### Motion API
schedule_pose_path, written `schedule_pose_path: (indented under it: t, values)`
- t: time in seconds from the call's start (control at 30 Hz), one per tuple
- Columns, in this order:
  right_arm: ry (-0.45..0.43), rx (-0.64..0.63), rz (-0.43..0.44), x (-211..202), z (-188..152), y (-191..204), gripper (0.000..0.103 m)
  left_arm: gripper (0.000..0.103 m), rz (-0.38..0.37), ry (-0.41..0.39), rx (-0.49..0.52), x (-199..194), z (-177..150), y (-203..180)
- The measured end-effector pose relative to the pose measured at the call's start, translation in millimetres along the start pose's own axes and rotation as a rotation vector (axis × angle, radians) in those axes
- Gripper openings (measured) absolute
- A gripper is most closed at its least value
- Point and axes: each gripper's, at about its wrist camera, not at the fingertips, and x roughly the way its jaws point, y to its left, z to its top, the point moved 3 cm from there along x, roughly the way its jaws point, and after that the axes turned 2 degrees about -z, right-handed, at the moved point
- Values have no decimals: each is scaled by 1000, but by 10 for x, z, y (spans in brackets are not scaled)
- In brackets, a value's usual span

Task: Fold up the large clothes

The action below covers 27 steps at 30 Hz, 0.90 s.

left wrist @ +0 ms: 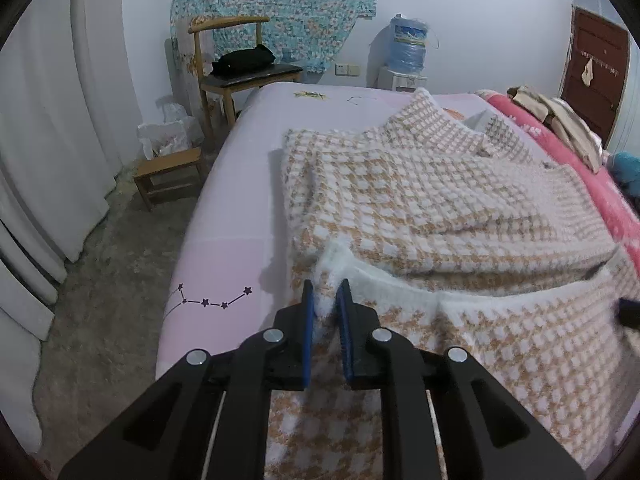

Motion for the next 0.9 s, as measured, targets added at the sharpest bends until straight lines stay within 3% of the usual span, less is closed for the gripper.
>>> schedule_pose_path:
  t: [0.07,0.2,0.23,0.33,0.37,0.47,0.5,0.6,0.73,0.83,0.9]
  values:
    - [27,-26,-41,195,67,13,22,17,-26,-3,-25,-69,28,29]
    - [34,-40,-73,286,153,18,16,18,-113,-99,-29,-494,91,-8]
    - [34,-45,-75,310,165,23,15,18,-187,-111,-26,-623,80,-77]
    - [28,-38,-66,328,166,-17,14,19,-387,-39,-8,-727,-64,-348]
    - [27,-31,-62,323,165,-23,14,19,-506,9,16,-745,-181,-543]
    - [28,-28,-62,318,166,-41,14,19,-660,110,99,-730,-473,-978]
    - [30,-29,-64,326,181,-43,14,19,-667,133,137,-715,-545,-1087]
    - [32,-23,-63,324,179,-46,14,19,-574,165,251,-540,-737,-1338]
    - [3,-17,-67,145,149,-1,18,20,-590,173,206,-447,-731,-1322]
    - [-46,-40,-22,-150,46,97,18,19,-596,170,190,-437,-741,-1303]
    - [-76,-74,-1,-408,-113,185,24,19,-594,165,186,-439,-741,-1281]
